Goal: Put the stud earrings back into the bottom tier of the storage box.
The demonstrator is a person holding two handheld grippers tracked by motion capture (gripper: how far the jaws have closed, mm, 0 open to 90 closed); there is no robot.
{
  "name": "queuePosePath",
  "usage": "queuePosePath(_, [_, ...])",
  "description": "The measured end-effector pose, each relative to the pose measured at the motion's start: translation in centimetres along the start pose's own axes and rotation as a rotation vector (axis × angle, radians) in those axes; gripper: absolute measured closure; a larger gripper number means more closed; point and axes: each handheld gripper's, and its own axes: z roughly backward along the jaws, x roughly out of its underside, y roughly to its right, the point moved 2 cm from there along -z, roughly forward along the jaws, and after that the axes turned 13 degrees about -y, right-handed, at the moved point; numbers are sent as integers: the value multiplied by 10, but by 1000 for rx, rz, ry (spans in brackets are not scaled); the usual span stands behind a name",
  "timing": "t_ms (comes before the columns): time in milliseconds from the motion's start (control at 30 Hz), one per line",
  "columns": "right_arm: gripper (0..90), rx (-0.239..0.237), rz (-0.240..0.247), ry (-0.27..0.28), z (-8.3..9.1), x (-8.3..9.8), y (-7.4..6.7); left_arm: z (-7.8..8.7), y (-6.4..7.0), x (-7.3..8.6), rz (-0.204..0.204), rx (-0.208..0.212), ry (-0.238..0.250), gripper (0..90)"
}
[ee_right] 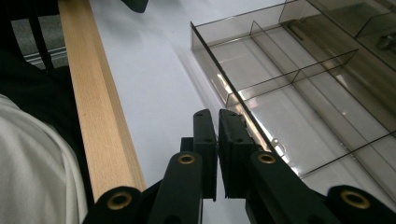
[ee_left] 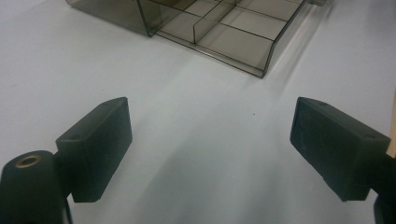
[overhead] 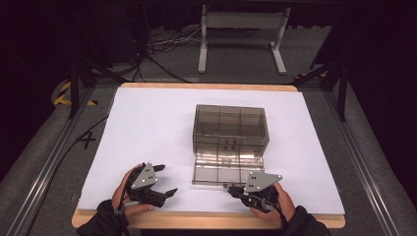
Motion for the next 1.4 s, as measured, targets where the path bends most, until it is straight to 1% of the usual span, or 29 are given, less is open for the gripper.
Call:
queuePosePath(367, [867,30,-4,26,6,-5,9,0,0,0,-1,2,0,133])
queuePosePath(700, [867,55,-24,47,9,-12,23,0,0,0,6,4,3,133])
queuePosePath(900, [867,64,-28,43,6,-18,29,0,0,0,4,2,0,134])
queuePosePath(1133, [867,66,-34,37,2,-20,33,-1,0,0,3,4,-2,134])
queuePosePath(1400, [867,61,-43,13,-6,-22,39,-1,0,0,1,3,-3,134])
